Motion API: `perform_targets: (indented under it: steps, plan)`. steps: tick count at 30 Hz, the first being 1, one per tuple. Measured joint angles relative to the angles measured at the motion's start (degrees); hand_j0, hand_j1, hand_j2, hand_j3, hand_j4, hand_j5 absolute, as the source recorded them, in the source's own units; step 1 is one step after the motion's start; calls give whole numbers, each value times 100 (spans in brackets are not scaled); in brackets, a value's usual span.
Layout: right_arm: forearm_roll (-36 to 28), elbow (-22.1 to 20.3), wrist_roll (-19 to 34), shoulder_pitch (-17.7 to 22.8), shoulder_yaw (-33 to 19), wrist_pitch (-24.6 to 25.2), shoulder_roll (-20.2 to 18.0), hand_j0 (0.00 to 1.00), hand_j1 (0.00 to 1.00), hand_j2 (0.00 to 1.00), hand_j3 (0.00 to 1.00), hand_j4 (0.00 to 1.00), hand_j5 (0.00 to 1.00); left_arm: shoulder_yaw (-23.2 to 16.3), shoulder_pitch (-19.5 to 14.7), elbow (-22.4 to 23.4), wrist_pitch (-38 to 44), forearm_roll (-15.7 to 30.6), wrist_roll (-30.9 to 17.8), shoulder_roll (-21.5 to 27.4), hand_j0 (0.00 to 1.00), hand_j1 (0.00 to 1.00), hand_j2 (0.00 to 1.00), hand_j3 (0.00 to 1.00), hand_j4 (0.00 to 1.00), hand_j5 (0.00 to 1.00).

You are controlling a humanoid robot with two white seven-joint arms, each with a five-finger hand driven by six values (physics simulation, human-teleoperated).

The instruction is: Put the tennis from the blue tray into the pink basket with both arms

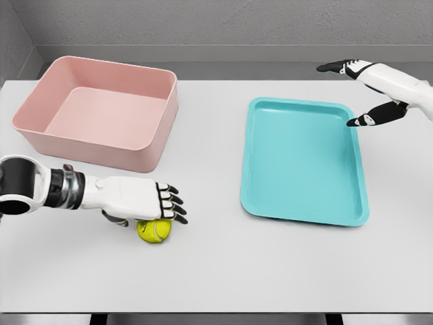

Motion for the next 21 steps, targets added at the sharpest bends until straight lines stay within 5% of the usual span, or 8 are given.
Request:
perform_targets:
  steps: [21]
  plan:
    - [-1,484,0,-88,-39,1,-41,98,98,98,98,98,98,-144,18,0,0,60,25,-19,100,100,100,100,100,100]
